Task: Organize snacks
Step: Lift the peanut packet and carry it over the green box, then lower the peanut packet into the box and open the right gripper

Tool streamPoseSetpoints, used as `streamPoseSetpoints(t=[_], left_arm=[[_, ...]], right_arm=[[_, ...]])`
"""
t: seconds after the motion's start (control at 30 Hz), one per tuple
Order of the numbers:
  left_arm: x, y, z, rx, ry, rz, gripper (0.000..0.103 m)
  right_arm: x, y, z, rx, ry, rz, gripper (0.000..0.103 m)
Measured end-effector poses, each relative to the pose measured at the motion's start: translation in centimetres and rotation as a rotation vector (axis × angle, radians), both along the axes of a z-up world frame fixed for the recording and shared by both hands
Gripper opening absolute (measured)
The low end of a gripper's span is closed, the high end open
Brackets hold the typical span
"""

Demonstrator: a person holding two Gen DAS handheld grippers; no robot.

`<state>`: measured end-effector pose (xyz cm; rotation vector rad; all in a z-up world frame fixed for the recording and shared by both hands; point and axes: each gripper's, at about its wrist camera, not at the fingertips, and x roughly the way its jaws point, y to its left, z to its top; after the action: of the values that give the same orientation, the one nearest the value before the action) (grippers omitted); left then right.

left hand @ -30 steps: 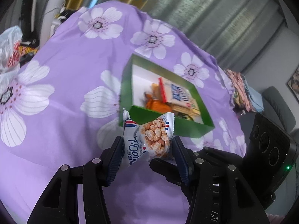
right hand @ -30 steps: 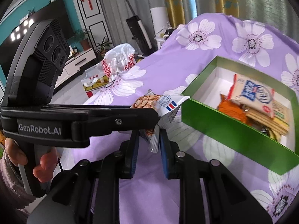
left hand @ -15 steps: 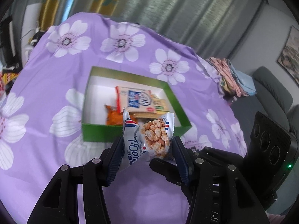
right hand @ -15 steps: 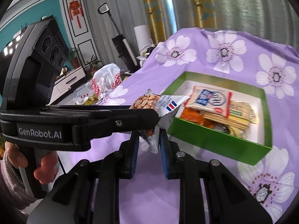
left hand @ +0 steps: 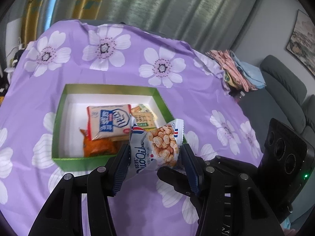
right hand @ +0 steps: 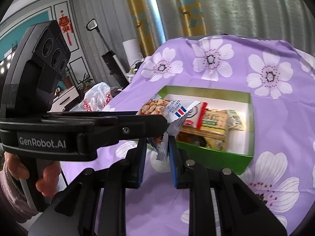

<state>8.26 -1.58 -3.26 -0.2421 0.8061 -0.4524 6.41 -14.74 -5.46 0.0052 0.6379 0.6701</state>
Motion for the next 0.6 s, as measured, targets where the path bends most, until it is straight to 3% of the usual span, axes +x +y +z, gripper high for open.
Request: streamPoseSetpoints(t=[0.6], left_arm=[[4.6,-1.5,-2.2,0.015,0.053,-0.010,0.054]], right_arm=[[4.7,-1.6,-1.9,0.013,0.052,-0.054,0.023]])
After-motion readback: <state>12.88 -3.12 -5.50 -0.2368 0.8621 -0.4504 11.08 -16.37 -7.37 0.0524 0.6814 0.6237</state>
